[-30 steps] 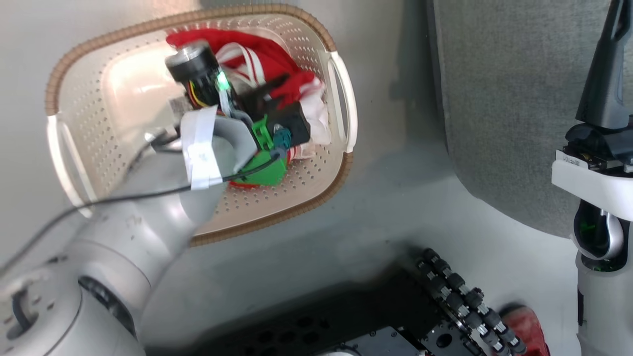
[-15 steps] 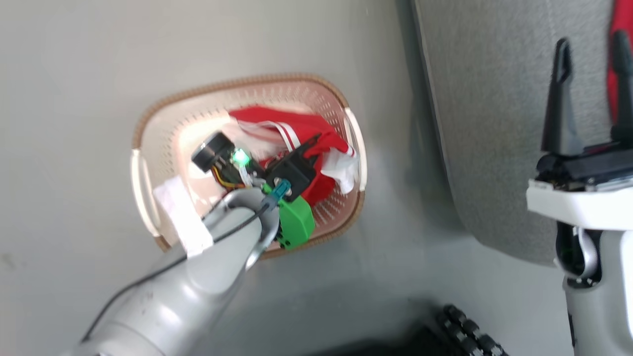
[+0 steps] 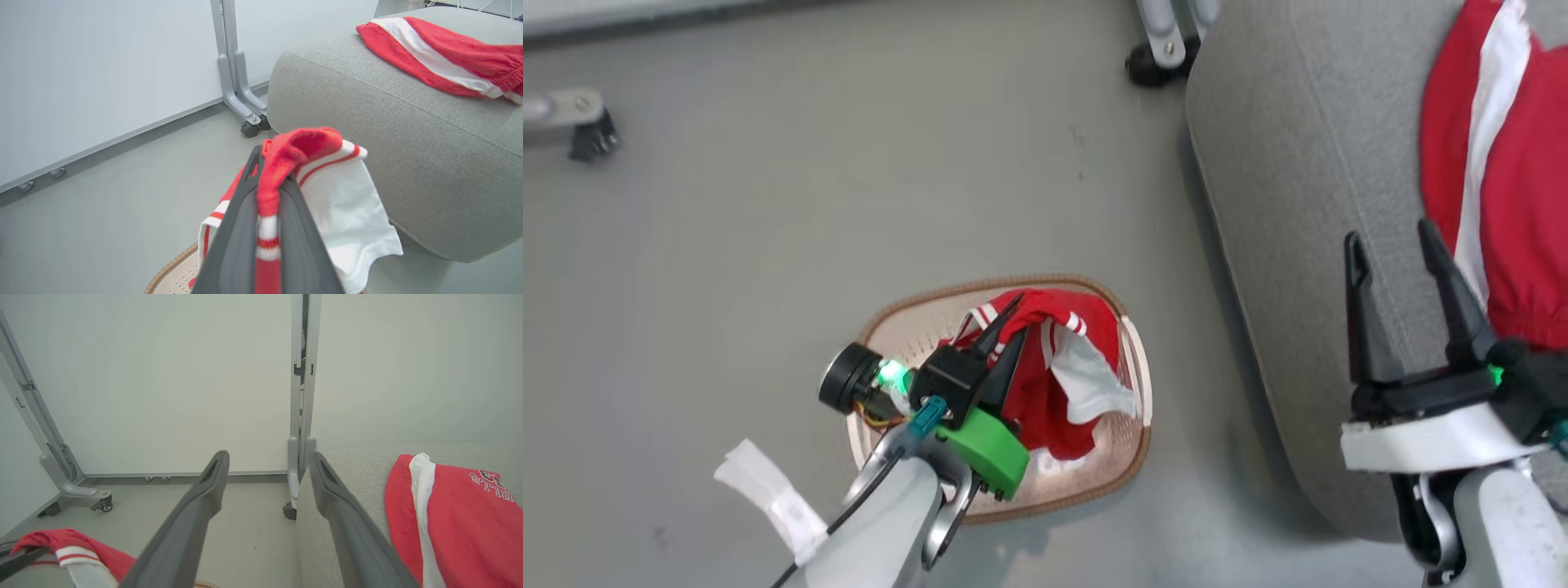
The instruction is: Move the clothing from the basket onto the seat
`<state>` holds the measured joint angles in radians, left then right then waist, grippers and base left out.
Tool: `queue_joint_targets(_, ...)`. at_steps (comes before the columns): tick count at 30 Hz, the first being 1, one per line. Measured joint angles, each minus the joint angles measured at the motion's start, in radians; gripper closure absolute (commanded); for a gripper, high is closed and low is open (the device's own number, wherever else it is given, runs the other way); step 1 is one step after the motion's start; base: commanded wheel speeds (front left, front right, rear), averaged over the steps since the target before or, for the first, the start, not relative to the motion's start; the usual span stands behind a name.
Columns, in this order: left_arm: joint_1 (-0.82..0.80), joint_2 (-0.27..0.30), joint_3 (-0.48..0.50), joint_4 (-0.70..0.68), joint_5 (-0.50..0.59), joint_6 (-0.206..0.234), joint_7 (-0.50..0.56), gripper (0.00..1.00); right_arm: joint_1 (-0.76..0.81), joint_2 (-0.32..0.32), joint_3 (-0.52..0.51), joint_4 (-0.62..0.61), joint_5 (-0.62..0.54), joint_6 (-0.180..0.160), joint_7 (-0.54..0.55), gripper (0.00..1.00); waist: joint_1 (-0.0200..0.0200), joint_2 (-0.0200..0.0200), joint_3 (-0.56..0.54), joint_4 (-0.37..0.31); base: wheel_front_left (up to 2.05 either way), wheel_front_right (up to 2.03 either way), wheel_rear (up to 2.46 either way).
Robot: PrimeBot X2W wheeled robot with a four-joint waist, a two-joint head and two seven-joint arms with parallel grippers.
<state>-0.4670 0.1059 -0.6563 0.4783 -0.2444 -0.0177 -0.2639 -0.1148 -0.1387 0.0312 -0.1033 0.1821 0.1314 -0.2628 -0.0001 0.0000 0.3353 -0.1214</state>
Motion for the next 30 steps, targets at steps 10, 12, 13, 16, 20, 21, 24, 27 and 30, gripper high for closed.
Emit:
queue_joint_targets(10,0.142,-0.019,0.123,-0.144,0.051,-0.006,0.000,1.00,0.122,-0.002,0.065,0.034,0.005,0.000,0.000,0.00,0.0000,0.0000,-0.216,0.019,0.00,0.00,0.00)
queue_joint_targets(12,0.149,-0.021,0.142,-0.177,0.064,-0.010,0.000,1.00,0.139,-0.006,0.078,0.036,0.008,0.000,0.000,0.00,0.0000,0.0000,-0.253,0.021,0.00,0.00,0.00)
queue_joint_targets(13,0.150,-0.023,0.150,-0.191,0.067,-0.014,0.000,1.00,0.145,-0.008,0.082,0.037,0.008,0.000,0.000,0.00,0.0000,0.0000,-0.266,0.022,0.00,0.00,0.00)
queue_joint_targets(16,0.154,-0.027,0.170,-0.235,0.081,-0.024,0.000,1.00,0.162,-0.017,0.103,0.043,0.009,0.000,0.000,0.00,0.0000,0.0000,-0.308,0.026,0.00,0.00,0.00)
queue_joint_targets(20,0.163,-0.031,0.178,-0.278,0.095,-0.037,0.000,1.00,0.171,-0.025,0.140,0.049,0.009,0.000,0.000,0.00,0.0000,0.0000,-0.343,0.029,0.00,0.00,0.00)
queue_joint_targets(21,0.163,-0.032,0.179,-0.288,0.099,-0.041,0.000,1.00,0.171,-0.029,0.152,0.051,0.009,0.000,0.000,0.00,0.0000,0.0000,-0.350,0.030,0.00,0.00,0.00)
queue_joint_targets(24,0.164,-0.038,0.174,-0.319,0.107,-0.053,0.000,1.00,0.168,-0.037,0.207,0.057,0.012,0.000,0.000,0.00,0.0000,0.0000,-0.360,0.034,0.00,0.00,0.00)
queue_joint_targets(27,0.162,-0.044,0.160,-0.348,0.107,-0.064,0.000,1.00,0.147,-0.047,0.277,0.060,0.035,0.000,0.000,0.00,0.0000,0.0000,-0.358,0.041,0.00,0.00,0.00)
queue_joint_targets(30,0.153,-0.050,0.134,-0.367,0.107,-0.075,0.000,1.00,0.121,-0.055,0.349,0.057,0.072,0.000,0.000,0.00,0.0000,0.0000,-0.352,0.047,0.00,0.00,0.00)
